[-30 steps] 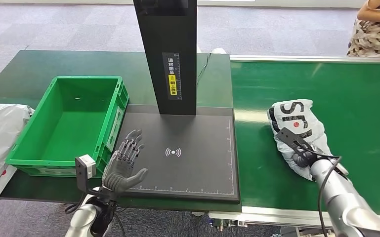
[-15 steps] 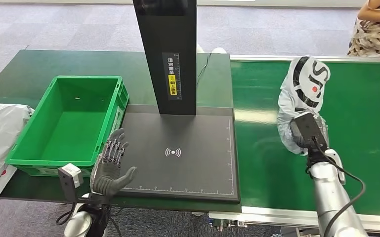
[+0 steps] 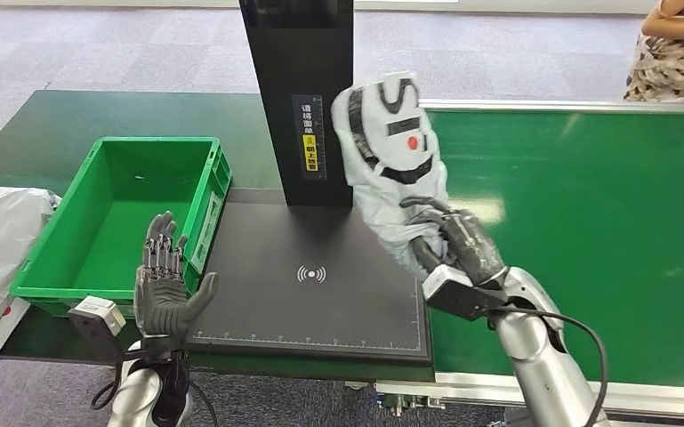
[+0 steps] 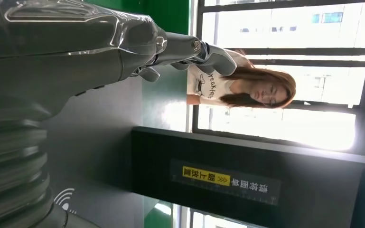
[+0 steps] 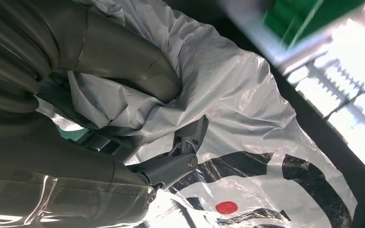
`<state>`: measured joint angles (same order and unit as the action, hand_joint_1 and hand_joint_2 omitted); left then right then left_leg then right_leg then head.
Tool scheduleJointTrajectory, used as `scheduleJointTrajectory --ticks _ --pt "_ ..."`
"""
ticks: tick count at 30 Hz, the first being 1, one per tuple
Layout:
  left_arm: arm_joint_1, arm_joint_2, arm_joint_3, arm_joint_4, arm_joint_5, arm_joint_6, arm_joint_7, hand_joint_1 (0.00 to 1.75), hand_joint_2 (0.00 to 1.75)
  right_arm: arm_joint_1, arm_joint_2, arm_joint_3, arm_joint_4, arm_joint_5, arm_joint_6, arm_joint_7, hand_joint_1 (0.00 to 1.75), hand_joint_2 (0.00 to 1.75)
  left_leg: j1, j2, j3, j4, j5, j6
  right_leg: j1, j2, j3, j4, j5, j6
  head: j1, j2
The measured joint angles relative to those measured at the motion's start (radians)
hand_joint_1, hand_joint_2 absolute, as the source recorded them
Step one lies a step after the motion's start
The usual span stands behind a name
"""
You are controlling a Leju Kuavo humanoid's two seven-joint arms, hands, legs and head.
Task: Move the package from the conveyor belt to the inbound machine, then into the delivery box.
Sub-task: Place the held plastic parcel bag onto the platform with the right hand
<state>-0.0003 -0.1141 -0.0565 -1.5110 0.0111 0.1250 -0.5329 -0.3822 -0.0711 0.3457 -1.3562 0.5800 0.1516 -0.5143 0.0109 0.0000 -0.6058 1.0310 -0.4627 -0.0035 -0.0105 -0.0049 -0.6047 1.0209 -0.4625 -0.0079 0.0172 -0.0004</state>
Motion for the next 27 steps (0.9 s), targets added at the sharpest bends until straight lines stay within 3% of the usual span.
scheduleJointTrajectory --ticks 10,17,21,27 --pt "-0.024 0.001 0.000 -0.008 0.021 0.023 0.003 0.00 1.75 -0.200 -0.050 0.405 0.178 0.053 0.187 0.039 1.75 1.75 0.000 0.000 0.000 0.000 0.000 0.000 0.000 0.000 0.000 0.000 0.000 0.000 0.000 0.000" --pt "-0.017 0.003 0.007 -0.028 0.034 0.032 0.021 0.00 1.75 -0.331 -0.065 0.609 0.335 0.045 0.269 0.121 1.72 1.75 0.000 -0.001 0.000 0.000 0.000 0.000 0.000 -0.001 0.000 0.000 0.000 0.000 0.000 0.000" --pt "-0.017 0.003 0.010 -0.032 0.035 0.033 0.024 0.00 1.75 -0.359 -0.071 0.663 0.370 0.041 0.215 0.128 0.01 1.75 0.000 -0.001 0.000 0.000 0.000 0.000 0.000 0.000 0.000 0.000 0.000 0.000 0.000 0.000" --pt "-0.017 0.004 0.010 -0.032 0.028 0.014 0.024 0.00 1.75 -0.351 -0.076 0.669 0.373 0.014 -0.010 0.037 0.00 1.75 0.000 0.000 0.001 0.000 0.000 0.000 0.000 0.000 0.000 0.000 0.000 0.000 0.000 0.000"
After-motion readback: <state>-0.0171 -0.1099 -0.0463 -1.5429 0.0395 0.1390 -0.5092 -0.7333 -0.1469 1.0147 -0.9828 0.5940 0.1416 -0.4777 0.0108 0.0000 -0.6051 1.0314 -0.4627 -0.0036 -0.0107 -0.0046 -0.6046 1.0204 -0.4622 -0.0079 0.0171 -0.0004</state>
